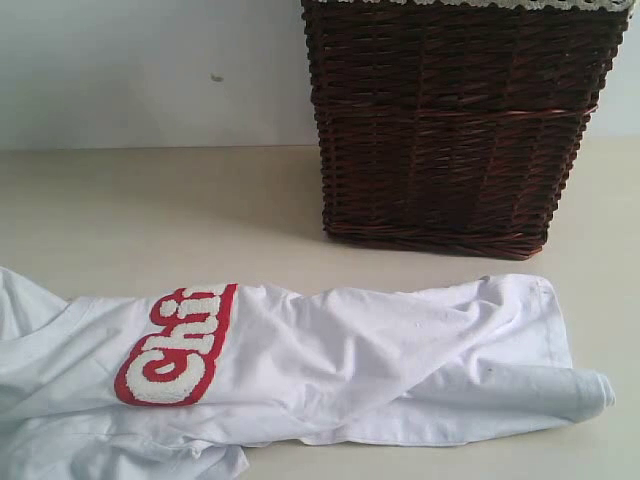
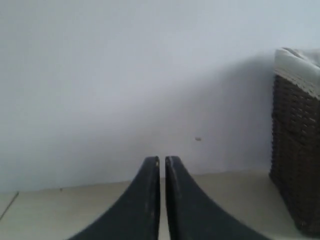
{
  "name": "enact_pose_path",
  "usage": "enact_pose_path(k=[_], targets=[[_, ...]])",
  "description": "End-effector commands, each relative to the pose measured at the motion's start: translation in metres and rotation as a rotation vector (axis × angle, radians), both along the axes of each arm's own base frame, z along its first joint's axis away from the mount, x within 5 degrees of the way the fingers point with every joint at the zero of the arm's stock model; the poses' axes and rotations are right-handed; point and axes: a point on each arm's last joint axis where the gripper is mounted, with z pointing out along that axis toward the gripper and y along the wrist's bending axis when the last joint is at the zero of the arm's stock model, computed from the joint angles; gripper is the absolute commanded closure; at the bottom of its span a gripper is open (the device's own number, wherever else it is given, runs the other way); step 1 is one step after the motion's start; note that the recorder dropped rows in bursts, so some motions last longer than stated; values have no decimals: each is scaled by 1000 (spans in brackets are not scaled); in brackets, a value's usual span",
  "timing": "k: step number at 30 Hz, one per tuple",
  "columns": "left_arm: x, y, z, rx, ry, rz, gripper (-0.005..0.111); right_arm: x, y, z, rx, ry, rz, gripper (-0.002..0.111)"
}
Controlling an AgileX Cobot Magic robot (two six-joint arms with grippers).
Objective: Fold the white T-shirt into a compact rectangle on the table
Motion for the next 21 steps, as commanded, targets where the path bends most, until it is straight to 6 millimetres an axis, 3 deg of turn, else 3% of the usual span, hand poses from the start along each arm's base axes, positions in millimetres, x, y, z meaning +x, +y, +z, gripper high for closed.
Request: enact_pose_path(k=[1,7,14,18,21], targets=[[-21,-3,-44,10,50,-24,102,-31,11,11,-43,-153,-20,108],[-30,-3,-103,142,192,-43,97,-55,20,12,-69,-244,-30,108],[-30,-4,-135,147,299,-63,97,-63,22,10,68,-229,-70,108],[-31,-4,-144,131,321,-62,97,-63,22,9,63,-225,-68,108],[-32,-2,-165,207,374,-54,97,-63,23,7,53,-203,-60,108]])
